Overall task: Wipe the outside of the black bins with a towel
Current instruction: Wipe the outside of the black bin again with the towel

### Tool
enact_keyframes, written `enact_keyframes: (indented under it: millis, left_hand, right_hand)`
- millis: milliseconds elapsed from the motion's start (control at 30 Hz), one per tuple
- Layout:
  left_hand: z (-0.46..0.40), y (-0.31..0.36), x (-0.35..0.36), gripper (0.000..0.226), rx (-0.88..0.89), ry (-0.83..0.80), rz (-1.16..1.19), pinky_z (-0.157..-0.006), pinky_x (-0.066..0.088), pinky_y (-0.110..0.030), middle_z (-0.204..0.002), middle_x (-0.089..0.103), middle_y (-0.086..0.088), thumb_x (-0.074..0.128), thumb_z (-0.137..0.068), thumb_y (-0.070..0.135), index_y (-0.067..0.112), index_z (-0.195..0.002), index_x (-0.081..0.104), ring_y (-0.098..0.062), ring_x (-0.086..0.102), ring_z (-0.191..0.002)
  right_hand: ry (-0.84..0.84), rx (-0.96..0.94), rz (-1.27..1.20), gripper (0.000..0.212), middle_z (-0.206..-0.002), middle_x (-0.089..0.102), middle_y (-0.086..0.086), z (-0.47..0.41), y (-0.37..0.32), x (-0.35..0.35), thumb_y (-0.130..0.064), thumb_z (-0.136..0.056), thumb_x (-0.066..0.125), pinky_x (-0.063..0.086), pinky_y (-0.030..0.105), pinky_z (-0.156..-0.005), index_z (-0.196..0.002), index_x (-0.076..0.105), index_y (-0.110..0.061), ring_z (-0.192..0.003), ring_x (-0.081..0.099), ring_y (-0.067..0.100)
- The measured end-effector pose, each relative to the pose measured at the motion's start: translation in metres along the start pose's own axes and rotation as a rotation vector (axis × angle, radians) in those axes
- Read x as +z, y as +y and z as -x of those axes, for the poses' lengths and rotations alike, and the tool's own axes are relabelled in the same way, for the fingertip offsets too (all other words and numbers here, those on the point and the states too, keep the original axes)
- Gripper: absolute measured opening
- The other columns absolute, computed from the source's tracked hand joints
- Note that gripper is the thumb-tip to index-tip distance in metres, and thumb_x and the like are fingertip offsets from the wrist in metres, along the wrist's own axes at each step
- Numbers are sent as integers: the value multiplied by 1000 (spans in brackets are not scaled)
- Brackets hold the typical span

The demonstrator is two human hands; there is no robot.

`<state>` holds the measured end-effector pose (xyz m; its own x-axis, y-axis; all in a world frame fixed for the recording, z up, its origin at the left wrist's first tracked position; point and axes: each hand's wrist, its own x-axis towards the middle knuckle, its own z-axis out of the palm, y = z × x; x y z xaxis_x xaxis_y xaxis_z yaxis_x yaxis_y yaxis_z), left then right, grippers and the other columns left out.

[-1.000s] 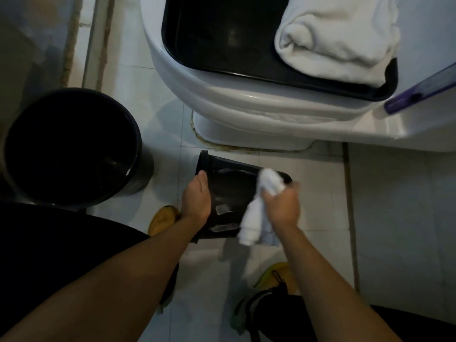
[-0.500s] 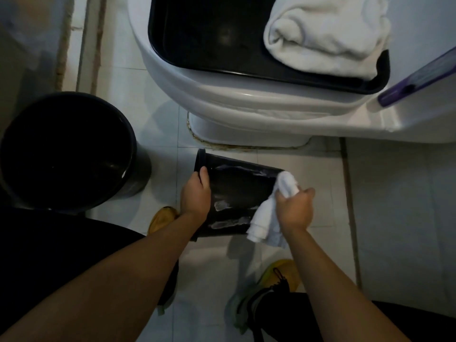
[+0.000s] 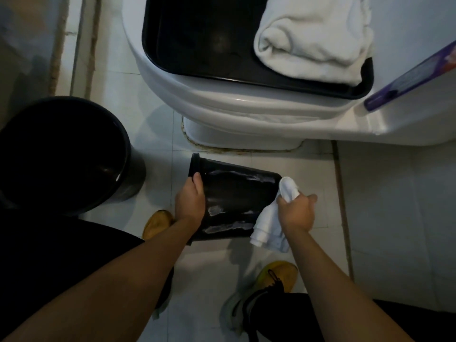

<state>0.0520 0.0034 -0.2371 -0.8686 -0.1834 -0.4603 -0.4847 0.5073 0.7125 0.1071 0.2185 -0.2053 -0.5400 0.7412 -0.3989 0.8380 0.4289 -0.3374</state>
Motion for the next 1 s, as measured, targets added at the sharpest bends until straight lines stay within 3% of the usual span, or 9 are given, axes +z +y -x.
enact_keyframes:
  millis: [133,267,333,433,533,633,800,933,1000]
  left_hand:
    - [24,-8,-4,41,26,-42,37,-60,44,-29,-72,55,-7,26,-104,39,12,-86,51,-18,58,-70]
    - [43,-23,-15,22,93,-82,28,-60,47,-35,-70,53,-5,33,-103,24,19,-89,49,-20,55,-65]
    - [41,-15,-16,16,47,-69,57,-64,49,-37,-74,54,-5,35,-101,19,19,-94,50,-24,57,-70]
    - [34,-2,-8,27,-93,-106,155,-70,44,-32,-81,56,-5,31,-104,30,13,-97,51,-22,57,-78]
    - [34,-5,1,40,-73,-79,106,-71,41,-29,-80,54,-6,27,-105,35,5,-96,52,-19,55,-76]
    - [33,-12,2,41,-63,-34,89,-70,41,-29,-77,56,-7,29,-105,33,3,-93,54,-20,56,-75]
    - [29,-18,-4,27,-47,-112,247,-70,43,-27,-78,54,3,36,-105,22,16,-83,50,-7,52,-72]
    - [22,-11,-3,36,-120,-88,281,-73,48,-32,-79,57,-10,31,-105,30,13,-80,51,-19,55,-73]
    - [18,-19,-3,33,-107,-100,267,-76,50,-37,-82,58,-13,34,-105,27,10,-84,53,-22,57,-77]
  right_hand:
    - [1,-66,0,42,-110,41,13,13,13,3,-29,-88,72,49,38,-78,-112,59,2,-89,59,37]
    - [-19,-122,19,39,-107,40,8,26,25,6,-33,-87,72,49,33,-75,-108,64,-1,-82,58,30]
    - [-23,-164,23,39,-106,39,3,32,26,6,-34,-87,72,45,29,-73,-109,64,-3,-81,57,26]
    - [-49,-246,20,37,-114,44,5,46,19,9,-31,-86,74,45,28,-74,-111,63,-7,-87,59,27]
    - [-141,-332,-10,39,-127,48,12,65,0,23,-30,-83,76,52,35,-83,-114,64,-10,-96,61,30]
    - [-212,-423,-31,43,-130,44,7,88,-29,45,-33,-83,75,52,39,-92,-120,64,-14,-101,60,27]
    - [-413,-562,-85,38,-115,44,2,95,-47,53,-33,-85,74,52,40,-89,-114,66,-11,-93,60,23]
    - [-237,-293,-49,47,-128,43,6,77,-60,42,-31,-86,74,50,37,-94,-125,58,-8,-106,59,27]
    - [-277,-317,-36,44,-132,41,7,88,-74,43,-28,-86,74,49,39,-98,-123,60,-10,-108,58,28]
